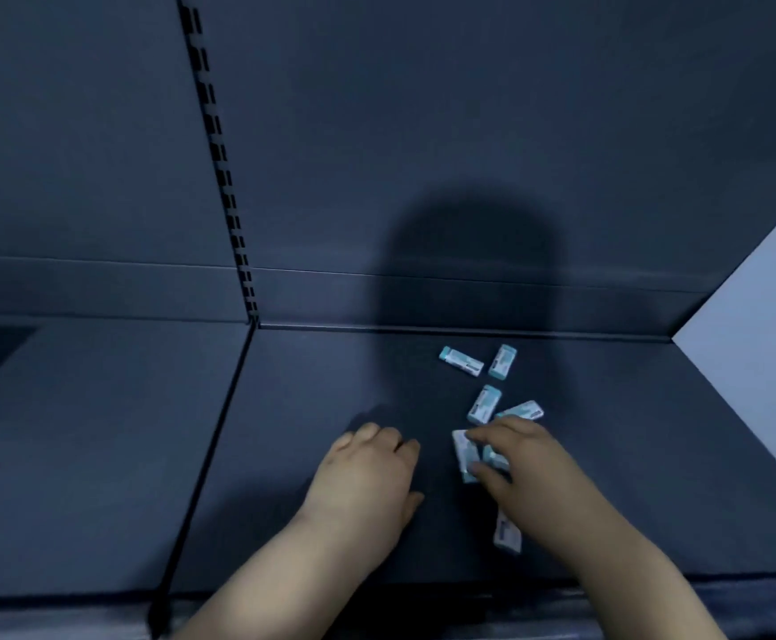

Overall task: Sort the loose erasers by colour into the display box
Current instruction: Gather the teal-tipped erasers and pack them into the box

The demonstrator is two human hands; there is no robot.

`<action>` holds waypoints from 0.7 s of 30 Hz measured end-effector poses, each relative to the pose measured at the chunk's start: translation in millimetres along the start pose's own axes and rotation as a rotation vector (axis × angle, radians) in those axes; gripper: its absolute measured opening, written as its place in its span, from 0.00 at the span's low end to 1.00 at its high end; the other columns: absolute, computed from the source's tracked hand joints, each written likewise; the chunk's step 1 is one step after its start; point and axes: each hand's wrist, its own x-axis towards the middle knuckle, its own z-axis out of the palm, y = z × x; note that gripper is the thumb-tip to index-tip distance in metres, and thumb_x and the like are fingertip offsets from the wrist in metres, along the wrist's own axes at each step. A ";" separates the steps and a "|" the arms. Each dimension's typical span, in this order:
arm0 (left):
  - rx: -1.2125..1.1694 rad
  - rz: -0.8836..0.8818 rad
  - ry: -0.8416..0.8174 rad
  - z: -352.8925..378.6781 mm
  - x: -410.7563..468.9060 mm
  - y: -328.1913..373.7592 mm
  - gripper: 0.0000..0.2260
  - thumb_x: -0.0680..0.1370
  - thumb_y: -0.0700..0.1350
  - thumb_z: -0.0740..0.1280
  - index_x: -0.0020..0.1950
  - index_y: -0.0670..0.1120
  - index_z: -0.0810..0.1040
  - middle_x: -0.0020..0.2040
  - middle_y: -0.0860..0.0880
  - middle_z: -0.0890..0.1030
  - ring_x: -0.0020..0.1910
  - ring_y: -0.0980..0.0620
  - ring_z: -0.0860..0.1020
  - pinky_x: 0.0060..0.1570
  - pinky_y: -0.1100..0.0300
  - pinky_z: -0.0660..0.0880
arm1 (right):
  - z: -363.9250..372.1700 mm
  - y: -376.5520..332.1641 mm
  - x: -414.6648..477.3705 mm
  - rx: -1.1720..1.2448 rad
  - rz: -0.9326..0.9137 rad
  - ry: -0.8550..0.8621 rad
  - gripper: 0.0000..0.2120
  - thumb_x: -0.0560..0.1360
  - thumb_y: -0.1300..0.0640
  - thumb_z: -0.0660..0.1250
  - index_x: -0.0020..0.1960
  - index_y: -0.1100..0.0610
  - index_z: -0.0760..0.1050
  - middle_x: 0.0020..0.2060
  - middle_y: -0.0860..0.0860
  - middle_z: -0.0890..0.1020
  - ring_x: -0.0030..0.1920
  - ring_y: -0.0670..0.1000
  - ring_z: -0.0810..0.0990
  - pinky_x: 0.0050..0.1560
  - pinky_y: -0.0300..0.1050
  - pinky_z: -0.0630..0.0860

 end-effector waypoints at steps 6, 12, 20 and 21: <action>-0.037 -0.016 0.073 16.1 28.7 53.6 0.17 0.78 0.45 0.61 0.67 0.49 0.71 0.63 0.50 0.72 0.64 0.47 0.66 0.62 0.58 0.62 | -23.9 83.1 2.4 -0.009 -0.041 -0.082 0.16 0.73 0.59 0.67 0.60 0.50 0.76 0.55 0.45 0.76 0.59 0.48 0.72 0.59 0.33 0.65; -0.083 -0.021 0.106 23.7 41.0 75.1 0.18 0.78 0.43 0.60 0.67 0.53 0.70 0.64 0.55 0.71 0.65 0.51 0.65 0.61 0.61 0.60 | -21.5 102.4 8.1 0.080 -0.103 -0.178 0.17 0.72 0.58 0.68 0.60 0.48 0.75 0.55 0.41 0.72 0.59 0.44 0.71 0.62 0.38 0.67; -0.024 -0.068 0.087 26.8 56.7 81.7 0.15 0.78 0.46 0.59 0.65 0.51 0.71 0.64 0.53 0.70 0.65 0.51 0.64 0.59 0.59 0.60 | -16.5 102.3 14.3 0.127 -0.131 -0.153 0.15 0.72 0.55 0.69 0.58 0.50 0.75 0.50 0.41 0.69 0.51 0.43 0.70 0.56 0.38 0.70; -0.017 -0.072 0.088 26.4 58.1 81.8 0.15 0.79 0.47 0.58 0.65 0.51 0.71 0.64 0.53 0.70 0.65 0.51 0.64 0.60 0.59 0.60 | -15.9 102.1 15.1 0.124 -0.133 -0.146 0.15 0.71 0.55 0.69 0.57 0.50 0.74 0.49 0.41 0.69 0.50 0.42 0.69 0.55 0.38 0.70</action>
